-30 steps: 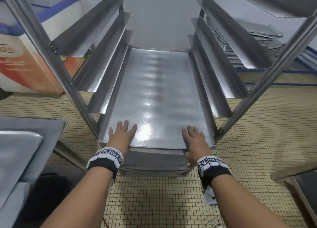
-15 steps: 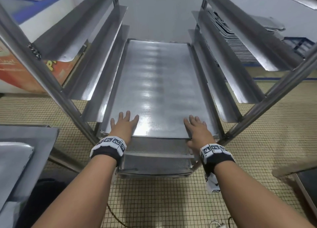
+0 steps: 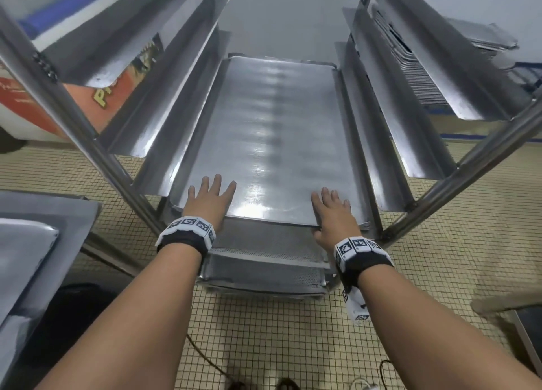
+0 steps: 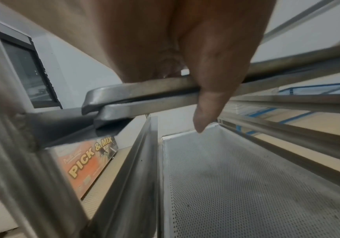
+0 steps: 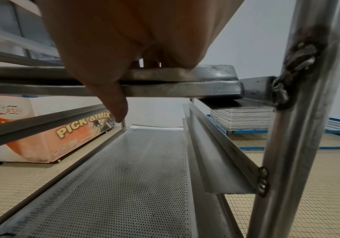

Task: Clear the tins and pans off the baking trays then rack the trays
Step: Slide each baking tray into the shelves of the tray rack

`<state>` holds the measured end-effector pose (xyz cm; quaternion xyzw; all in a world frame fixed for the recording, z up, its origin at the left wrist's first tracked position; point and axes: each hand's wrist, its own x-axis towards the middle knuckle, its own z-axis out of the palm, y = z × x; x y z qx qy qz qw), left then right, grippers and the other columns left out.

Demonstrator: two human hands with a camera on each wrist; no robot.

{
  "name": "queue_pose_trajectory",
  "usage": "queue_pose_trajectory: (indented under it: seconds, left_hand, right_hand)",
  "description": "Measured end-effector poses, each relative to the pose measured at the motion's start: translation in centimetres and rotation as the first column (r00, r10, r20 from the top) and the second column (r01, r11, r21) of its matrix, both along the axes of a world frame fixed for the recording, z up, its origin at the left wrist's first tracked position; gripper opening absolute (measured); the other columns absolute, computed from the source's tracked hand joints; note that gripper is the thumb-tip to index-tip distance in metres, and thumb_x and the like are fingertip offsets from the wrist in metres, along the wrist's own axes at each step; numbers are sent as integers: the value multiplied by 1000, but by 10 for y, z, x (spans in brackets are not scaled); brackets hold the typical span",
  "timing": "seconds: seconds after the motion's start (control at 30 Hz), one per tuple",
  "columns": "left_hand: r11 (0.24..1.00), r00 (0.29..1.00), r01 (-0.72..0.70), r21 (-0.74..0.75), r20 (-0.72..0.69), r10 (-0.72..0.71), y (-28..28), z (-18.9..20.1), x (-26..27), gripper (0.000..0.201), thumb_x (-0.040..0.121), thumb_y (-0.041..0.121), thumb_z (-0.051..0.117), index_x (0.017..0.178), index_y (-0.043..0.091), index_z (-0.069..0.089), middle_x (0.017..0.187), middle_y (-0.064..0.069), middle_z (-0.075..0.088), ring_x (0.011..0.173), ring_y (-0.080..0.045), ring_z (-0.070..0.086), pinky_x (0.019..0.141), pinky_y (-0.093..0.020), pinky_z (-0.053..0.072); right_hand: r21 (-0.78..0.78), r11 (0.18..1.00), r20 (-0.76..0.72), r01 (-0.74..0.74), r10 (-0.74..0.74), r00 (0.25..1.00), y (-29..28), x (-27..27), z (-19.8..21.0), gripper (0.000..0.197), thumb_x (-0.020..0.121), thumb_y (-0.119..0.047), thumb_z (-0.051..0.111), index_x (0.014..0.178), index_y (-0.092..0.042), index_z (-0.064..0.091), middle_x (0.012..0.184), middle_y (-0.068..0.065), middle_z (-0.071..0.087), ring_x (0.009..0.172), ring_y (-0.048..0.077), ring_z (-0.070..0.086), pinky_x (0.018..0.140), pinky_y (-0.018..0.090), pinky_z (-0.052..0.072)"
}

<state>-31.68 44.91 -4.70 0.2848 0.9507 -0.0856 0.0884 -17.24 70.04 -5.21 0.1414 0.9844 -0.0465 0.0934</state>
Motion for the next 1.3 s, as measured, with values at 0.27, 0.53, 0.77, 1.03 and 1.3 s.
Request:
queue_pose_trajectory:
  seconds: [0.27, 0.53, 0.77, 1.03, 1.3]
  left_hand:
    - [993, 993, -117, -3, -19, 117, -9, 0, 62, 98, 88, 25, 66, 158, 18, -3, 165, -11, -6, 152, -32, -3, 124, -47, 3]
    - [935, 929, -324, 141, 233, 287, -80, 31, 113, 50, 88, 26, 64, 136, 22, 52, 144, -8, 50, 122, -28, 57, 99, -42, 50]
    - [809, 825, -564, 168, 161, 542, -241, 56, 175, 28, 89, 28, 54, 112, 16, 66, 114, -9, 68, 103, -31, 65, 87, -38, 54]
    - [433, 452, -892, 131, 234, 861, -462, 47, 286, 52, 90, 24, 54, 142, 19, 46, 138, -9, 52, 130, -30, 48, 106, -41, 44]
    - [36, 53, -996, 78, 223, 973, -571, 22, 402, 52, 96, 39, 49, 144, 24, 37, 146, -6, 38, 141, -30, 27, 108, -52, 36]
  right_hand:
    - [159, 987, -35, 18, -12, 999, -10, 11, -6, 66, 101, -13, 47, 156, -17, 11, 163, 18, 11, 151, 34, 14, 124, 43, 9]
    - [269, 963, -46, -11, 24, 999, -62, 54, 20, 58, 89, -12, 52, 144, -8, 36, 139, 15, 48, 131, 33, 44, 114, 43, 35]
    - [223, 956, 89, -191, 175, 981, -192, 59, 61, 31, 92, -13, 47, 122, -13, 58, 122, 9, 64, 115, 30, 60, 90, 37, 48]
    - [-41, 880, -31, -474, 473, 881, -429, 64, 54, 30, 96, -36, 49, 114, -16, 63, 115, 9, 67, 106, 29, 66, 85, 37, 53]
    - [-150, 711, -83, -686, 683, 726, -581, 95, 26, 35, 93, -35, 51, 120, -17, 63, 121, 6, 67, 111, 27, 64, 95, 39, 53]
